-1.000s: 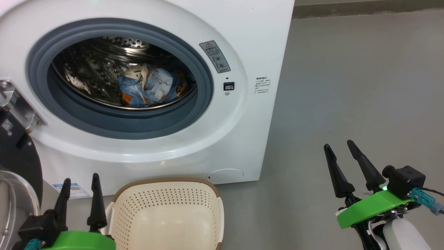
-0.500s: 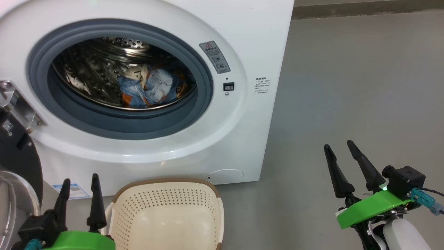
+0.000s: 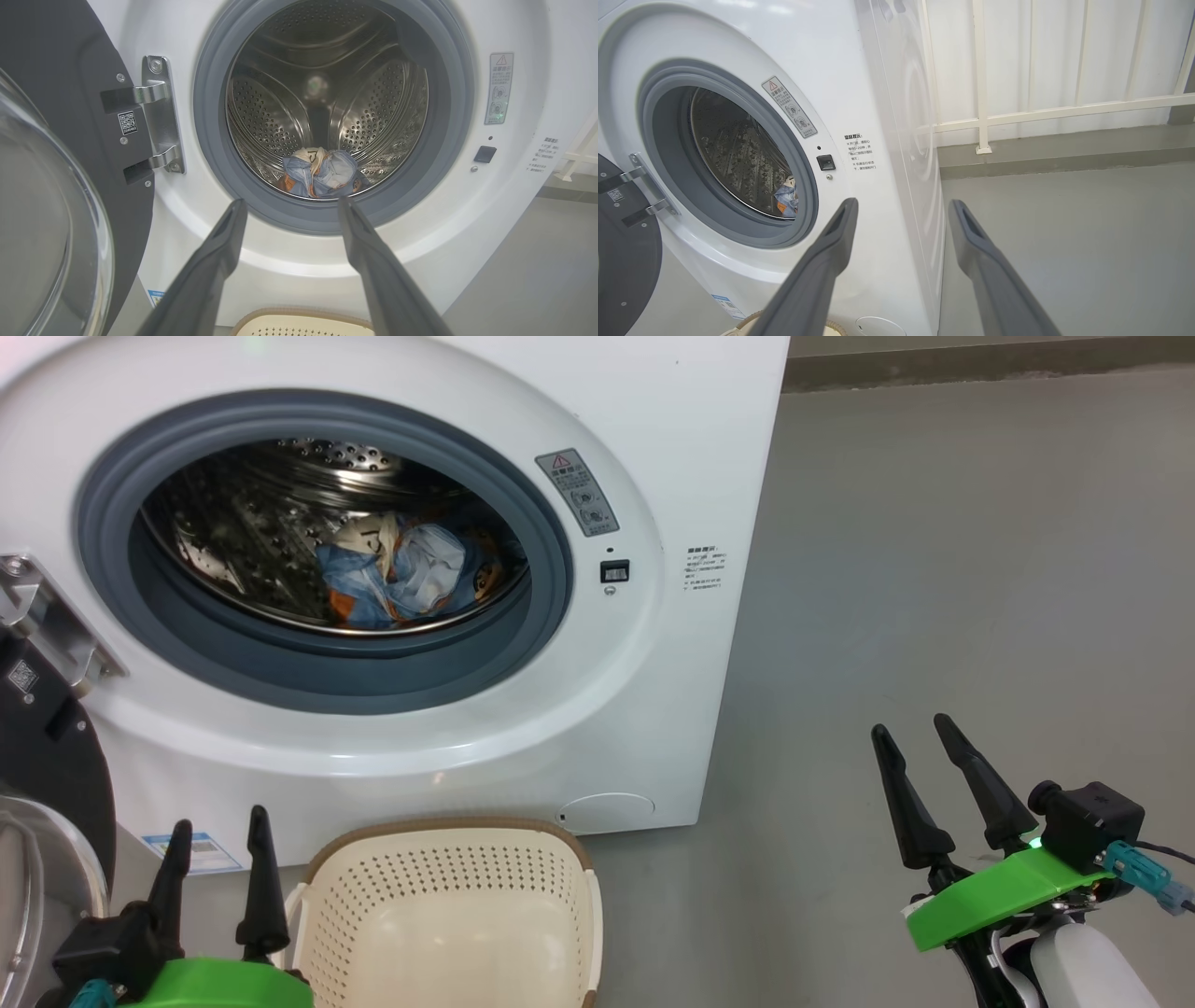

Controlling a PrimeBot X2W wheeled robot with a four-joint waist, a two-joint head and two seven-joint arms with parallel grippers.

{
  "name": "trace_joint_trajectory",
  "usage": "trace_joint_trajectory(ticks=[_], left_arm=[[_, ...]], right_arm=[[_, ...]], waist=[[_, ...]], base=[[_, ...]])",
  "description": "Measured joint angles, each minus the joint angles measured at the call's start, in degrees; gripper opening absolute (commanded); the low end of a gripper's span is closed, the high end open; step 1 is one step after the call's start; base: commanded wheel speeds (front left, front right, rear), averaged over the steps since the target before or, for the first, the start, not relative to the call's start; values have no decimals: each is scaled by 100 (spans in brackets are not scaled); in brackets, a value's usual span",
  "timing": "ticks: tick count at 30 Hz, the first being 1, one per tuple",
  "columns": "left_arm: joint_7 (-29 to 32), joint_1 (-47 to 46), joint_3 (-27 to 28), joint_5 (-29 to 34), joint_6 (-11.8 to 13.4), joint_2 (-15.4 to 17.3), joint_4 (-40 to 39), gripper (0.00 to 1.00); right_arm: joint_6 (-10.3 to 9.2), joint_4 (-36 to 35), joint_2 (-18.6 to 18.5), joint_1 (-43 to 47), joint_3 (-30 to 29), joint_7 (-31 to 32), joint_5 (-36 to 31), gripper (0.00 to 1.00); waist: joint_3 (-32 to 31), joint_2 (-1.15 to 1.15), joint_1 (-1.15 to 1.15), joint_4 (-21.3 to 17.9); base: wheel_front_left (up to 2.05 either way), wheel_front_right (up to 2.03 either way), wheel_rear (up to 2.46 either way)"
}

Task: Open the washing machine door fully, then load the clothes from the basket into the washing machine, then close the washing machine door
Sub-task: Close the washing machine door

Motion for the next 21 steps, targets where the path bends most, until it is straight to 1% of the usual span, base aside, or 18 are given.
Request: trace_joint_trajectory(ticks=[4,16,21], left_arm=[[0,1,19,1,-44,-8,0,100],[0,1,46,5,-51,-32,-4,100],[0,1,51,5,-58,-36,-16,100]], right_arm=[[0,0,1,0,0,0,-1,100],[0,-4,1,0,-1,0,-1,100],[0,-4,2,0,2,0,-1,100]], waist=[[-2,0,0,-4],[10,0,0,7],[-12,0,0,13]], base=[[0,0,0],[-1,1,0],[-38,38,0]])
